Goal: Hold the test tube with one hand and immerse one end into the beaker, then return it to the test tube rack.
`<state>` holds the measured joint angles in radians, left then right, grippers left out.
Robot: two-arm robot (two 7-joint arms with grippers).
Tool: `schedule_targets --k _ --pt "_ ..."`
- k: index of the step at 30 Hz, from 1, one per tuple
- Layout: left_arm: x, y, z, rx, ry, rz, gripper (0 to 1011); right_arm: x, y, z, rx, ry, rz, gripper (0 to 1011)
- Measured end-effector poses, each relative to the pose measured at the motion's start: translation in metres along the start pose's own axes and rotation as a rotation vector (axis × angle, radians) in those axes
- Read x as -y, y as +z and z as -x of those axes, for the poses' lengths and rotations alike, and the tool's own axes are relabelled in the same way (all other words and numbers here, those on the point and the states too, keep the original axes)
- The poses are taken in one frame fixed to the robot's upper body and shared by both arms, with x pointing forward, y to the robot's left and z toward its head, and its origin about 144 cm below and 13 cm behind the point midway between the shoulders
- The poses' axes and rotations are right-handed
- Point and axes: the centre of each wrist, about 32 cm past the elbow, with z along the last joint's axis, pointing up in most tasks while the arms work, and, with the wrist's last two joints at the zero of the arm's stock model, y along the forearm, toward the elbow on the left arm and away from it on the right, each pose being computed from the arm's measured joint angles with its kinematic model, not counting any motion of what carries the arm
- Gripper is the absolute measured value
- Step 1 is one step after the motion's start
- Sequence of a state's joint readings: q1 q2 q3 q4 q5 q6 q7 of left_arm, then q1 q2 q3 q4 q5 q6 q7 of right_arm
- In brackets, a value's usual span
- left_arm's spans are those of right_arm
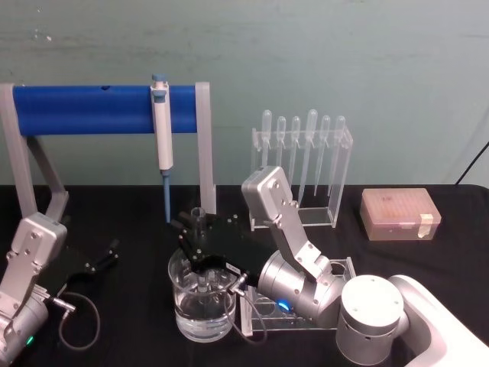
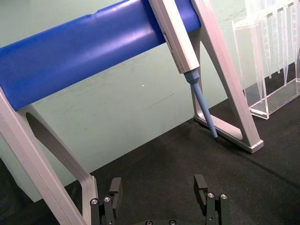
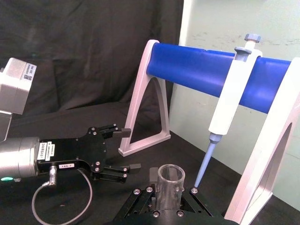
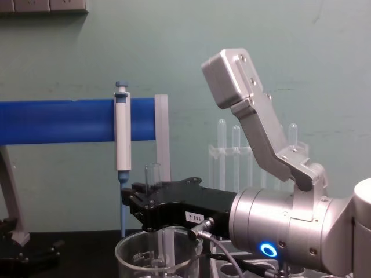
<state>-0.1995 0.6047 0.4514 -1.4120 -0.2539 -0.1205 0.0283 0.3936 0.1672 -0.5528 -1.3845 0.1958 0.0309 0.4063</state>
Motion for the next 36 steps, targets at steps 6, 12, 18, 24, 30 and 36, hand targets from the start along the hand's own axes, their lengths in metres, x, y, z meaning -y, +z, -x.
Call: schedule_targets --k 6,12,18,24,30,36 --pt "0.0000 0.0000 0.0000 0.000 0.000 0.000 1000 0.0000 0.0000 0.0000 0.000 0.000 0.000 127" --pt "0.0000 0.0000 0.0000 0.000 0.000 0.000 1000 0.0000 0.0000 0.0000 0.000 0.000 0.000 127" --pt "0.0000 0.0000 0.0000 0.000 0.000 0.000 1000 0.0000 0.0000 0.0000 0.000 0.000 0.000 127" --pt "0.0000 0.0000 0.0000 0.000 0.000 0.000 1000 0.0000 0.0000 0.0000 0.000 0.000 0.000 127" --pt "0.0000 0.0000 0.0000 0.000 0.000 0.000 1000 0.0000 0.0000 0.0000 0.000 0.000 0.000 127" --pt "0.0000 0.0000 0.0000 0.000 0.000 0.000 1000 0.0000 0.0000 0.0000 0.000 0.000 0.000 127"
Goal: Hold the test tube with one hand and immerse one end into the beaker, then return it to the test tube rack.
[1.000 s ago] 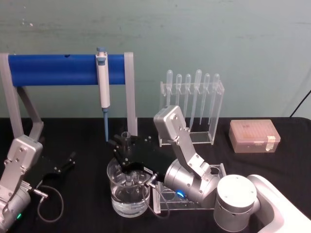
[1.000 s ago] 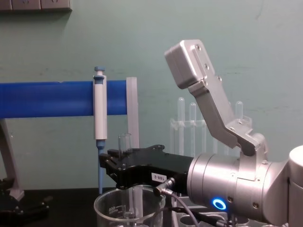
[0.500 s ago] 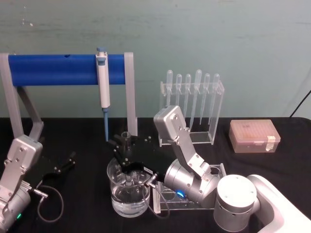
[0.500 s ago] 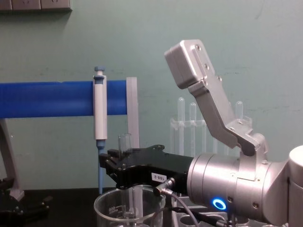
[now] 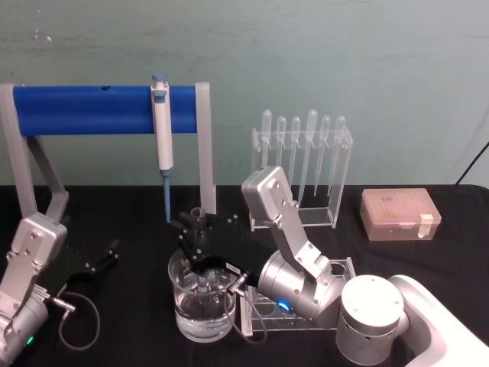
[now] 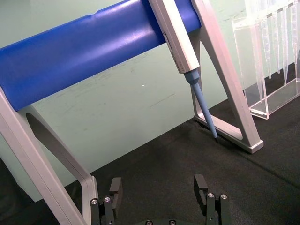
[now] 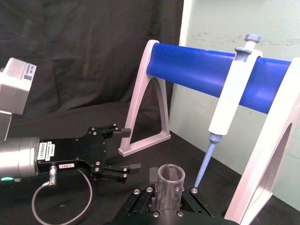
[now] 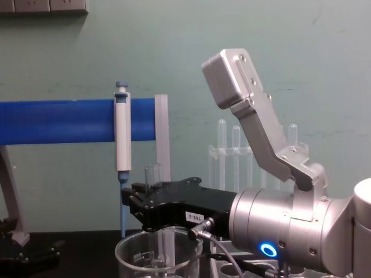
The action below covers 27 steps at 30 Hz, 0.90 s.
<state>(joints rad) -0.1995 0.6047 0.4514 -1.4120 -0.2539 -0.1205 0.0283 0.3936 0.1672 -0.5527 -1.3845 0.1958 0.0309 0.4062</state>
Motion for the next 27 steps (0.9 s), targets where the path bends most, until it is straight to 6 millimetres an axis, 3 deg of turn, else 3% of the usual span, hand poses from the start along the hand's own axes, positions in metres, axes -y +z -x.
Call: schedule_targets --k 27 --pt "0.0000 0.0000 0.0000 0.000 0.000 0.000 1000 0.0000 0.0000 0.0000 0.000 0.000 0.000 127"
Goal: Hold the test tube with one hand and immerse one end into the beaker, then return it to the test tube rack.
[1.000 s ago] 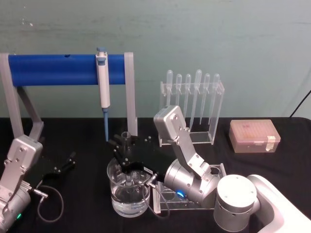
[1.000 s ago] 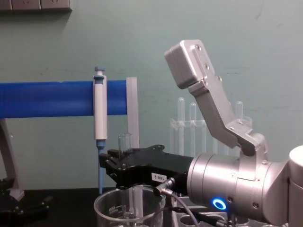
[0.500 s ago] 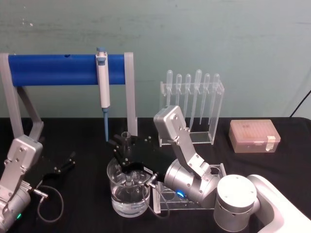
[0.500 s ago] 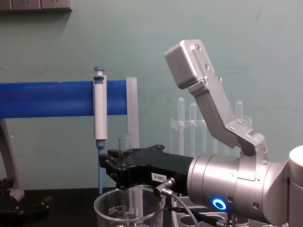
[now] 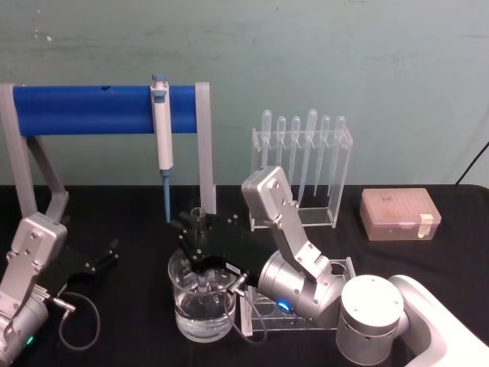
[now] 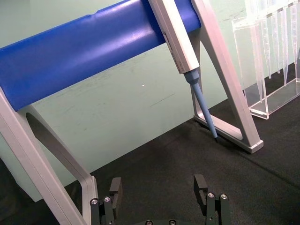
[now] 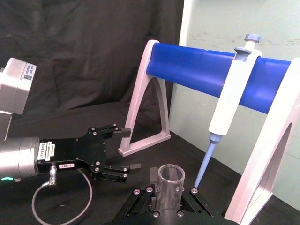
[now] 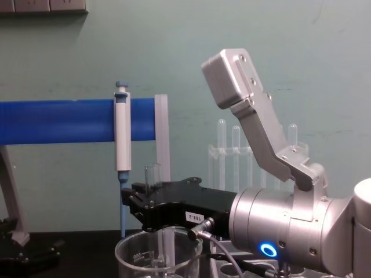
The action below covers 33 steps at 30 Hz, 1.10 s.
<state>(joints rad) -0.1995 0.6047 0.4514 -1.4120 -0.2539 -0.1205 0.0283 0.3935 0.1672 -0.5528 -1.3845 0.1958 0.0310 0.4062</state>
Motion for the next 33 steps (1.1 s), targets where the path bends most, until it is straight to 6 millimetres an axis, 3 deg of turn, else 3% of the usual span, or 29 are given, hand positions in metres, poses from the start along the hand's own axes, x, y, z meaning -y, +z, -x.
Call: schedule_targets --k 33 --pt "0.0000 0.0000 0.0000 0.000 0.000 0.000 1000 0.0000 0.0000 0.0000 0.000 0.000 0.000 127"
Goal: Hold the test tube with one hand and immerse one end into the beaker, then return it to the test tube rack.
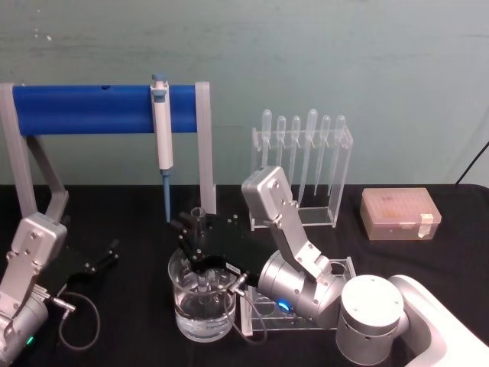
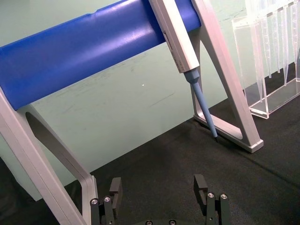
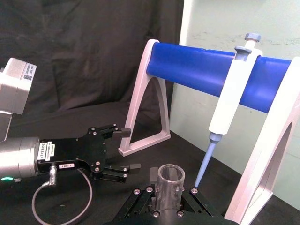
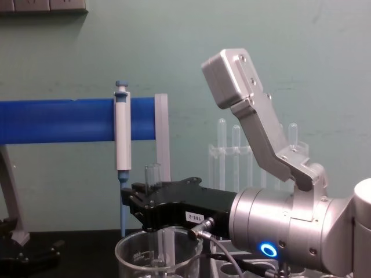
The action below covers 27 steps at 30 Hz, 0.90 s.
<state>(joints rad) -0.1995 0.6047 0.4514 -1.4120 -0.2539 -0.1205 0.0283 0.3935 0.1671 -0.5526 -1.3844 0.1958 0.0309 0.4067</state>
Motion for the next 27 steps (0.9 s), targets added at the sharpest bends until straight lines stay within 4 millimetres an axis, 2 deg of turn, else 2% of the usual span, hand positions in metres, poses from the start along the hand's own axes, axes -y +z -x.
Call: schedule_targets --k 6,13,27 --pt "0.000 0.000 0.000 0.000 0.000 0.000 1000 0.000 0.003 0.000 0.004 0.003 -0.011 127" --pt "0.000 0.000 0.000 0.000 0.000 0.000 1000 0.002 0.017 -0.002 0.015 0.005 -0.033 127" --pt "0.000 0.000 0.000 0.000 0.000 0.000 1000 0.002 0.071 -0.015 0.023 0.024 -0.061 127"
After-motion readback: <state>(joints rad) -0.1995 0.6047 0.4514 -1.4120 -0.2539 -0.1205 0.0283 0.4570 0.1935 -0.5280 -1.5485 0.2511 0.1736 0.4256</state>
